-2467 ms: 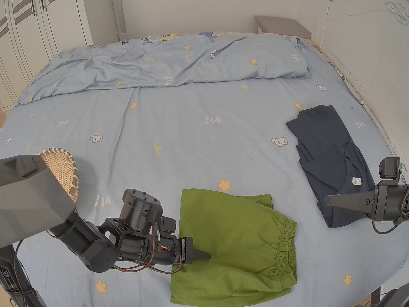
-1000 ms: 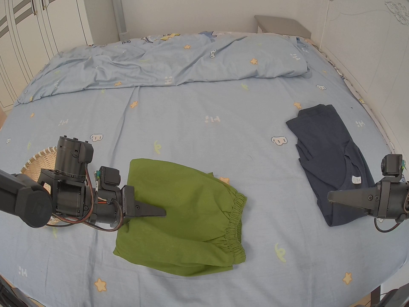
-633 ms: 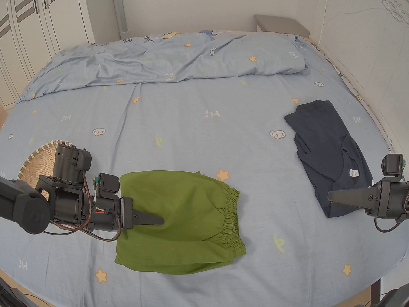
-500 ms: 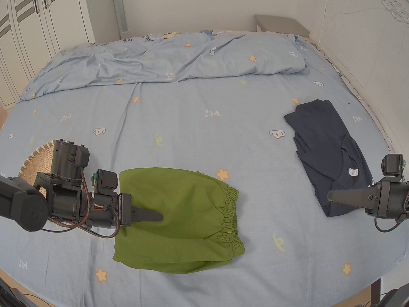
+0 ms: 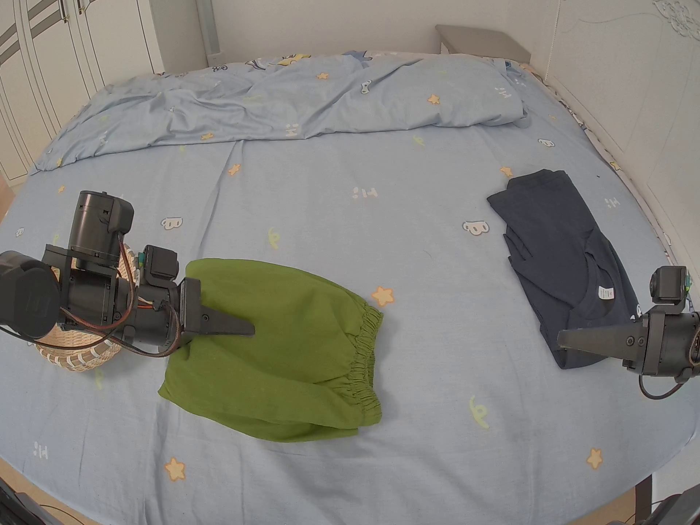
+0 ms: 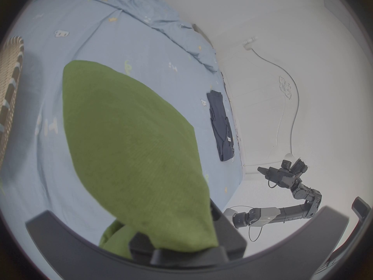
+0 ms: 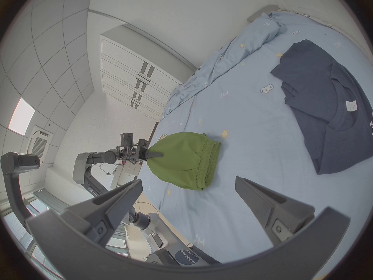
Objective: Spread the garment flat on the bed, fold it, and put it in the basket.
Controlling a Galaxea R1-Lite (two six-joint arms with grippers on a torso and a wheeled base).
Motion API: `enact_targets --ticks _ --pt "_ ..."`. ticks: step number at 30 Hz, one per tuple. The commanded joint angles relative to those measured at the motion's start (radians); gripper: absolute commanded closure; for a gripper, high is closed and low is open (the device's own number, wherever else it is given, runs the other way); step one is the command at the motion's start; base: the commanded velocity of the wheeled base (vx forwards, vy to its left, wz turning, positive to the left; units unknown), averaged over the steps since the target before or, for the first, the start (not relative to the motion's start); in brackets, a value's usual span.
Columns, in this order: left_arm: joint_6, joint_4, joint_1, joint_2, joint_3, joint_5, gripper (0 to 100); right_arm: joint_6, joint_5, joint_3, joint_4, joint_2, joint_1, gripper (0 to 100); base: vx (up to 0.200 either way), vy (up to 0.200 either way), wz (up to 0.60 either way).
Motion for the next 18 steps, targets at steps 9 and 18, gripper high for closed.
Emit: enact_targets --ticks 9,18 --pt "0.001 0.002 0.009 -0.01 -0.021 0.001 100 0.0 0.0 0.002 -0.001 0.005 0.005 0 0.0 0.2 0.0" --pt "0.002 0.002 -0.003 -0.008 -0.016 0.001 100 -0.002 0.0 0.005 -0.003 0.009 0.005 0 0.0 0.2 0.0"
